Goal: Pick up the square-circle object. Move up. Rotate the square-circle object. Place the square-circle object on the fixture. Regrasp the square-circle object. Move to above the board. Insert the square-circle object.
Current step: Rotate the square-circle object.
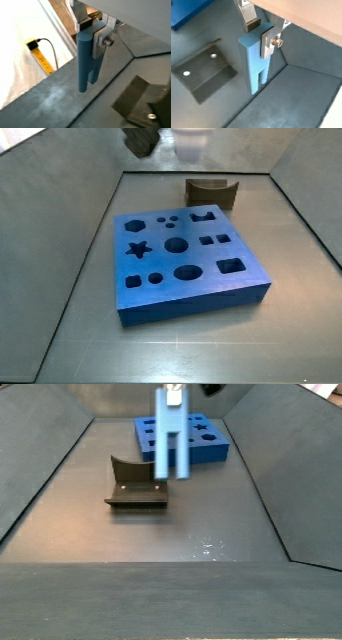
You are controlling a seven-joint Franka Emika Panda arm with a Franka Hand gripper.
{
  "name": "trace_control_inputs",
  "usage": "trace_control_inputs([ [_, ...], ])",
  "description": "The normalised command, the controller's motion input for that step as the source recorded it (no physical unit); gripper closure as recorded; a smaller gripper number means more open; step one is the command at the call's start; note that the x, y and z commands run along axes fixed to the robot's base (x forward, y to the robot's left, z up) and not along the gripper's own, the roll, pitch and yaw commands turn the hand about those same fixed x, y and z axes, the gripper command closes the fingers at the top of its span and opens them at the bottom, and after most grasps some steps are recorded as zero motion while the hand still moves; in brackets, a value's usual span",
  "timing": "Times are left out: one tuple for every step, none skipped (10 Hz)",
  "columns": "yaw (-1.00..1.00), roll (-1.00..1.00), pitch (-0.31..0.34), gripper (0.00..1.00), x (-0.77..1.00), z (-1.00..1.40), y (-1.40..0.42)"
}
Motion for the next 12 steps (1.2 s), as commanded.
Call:
trace_control_inputs([
  [-0.08, -0.17, -0.01, 1.0, -1.0, 0.72, 0.16],
  [-0.08, -0.17, 0.001, 1.0, -1.0, 0.68, 0.14],
  [-0.08, -0.17, 0.008, 1.0, -0.93, 0.56, 0.1],
  [-0.07, -0.17, 0.013, 1.0, -0.84, 0.46, 0.08],
  [-0.06, -0.17, 0.014, 1.0, -0.6, 0.21, 0.05],
  [-0.06, -0.17, 0.011, 1.0, -0.51, 0.11, 0.04],
  [-0.05, -0.15, 0.01, 1.0, -0.3, 0.04, 0.03],
  [-0.04, -0.15, 0.013, 1.0, -0.19, 0.05, 0.02],
  [-0.55, -1.0, 0.05, 1.0, 0.0, 0.0, 0.0],
  [-0.55, -1.0, 0.066, 1.0, 0.02, 0.01, 0.03],
  [-0.54, -1.0, 0.083, 1.0, -0.04, 0.06, 0.05],
  [-0.55, -1.0, 0.104, 1.0, -0.08, 0.06, 0.02],
])
